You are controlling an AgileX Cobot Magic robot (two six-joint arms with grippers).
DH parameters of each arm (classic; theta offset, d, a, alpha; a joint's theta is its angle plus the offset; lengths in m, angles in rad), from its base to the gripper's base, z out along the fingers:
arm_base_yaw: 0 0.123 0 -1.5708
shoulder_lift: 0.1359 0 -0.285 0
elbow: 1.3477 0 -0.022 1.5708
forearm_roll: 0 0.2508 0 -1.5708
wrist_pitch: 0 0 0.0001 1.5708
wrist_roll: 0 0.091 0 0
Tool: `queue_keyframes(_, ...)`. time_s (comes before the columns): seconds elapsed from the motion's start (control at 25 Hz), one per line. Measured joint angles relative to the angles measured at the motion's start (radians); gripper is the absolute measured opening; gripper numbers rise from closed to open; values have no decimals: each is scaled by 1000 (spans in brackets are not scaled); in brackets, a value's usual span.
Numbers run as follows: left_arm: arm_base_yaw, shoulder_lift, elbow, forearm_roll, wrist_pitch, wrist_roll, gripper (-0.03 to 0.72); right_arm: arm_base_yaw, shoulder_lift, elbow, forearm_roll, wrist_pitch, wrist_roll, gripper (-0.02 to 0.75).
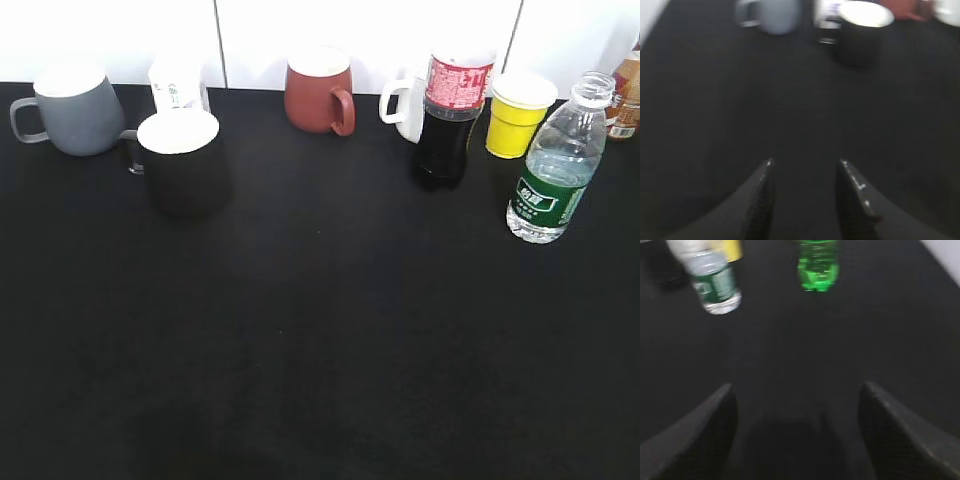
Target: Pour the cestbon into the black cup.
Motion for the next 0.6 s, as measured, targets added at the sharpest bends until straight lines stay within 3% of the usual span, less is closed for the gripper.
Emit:
queue_keyframes(0.08,60,-19,1,0,-1,0,311,-14,-1,0,1,-2,1,574)
queue_keyframes(0.2,96,-19,1,-1,-1,0,311,-15,-1,0,1,-2,2,574)
queue_keyframes(0.6,101,-19,1,-1,-1,0,311,-16,-1,0,1,-2,2,574)
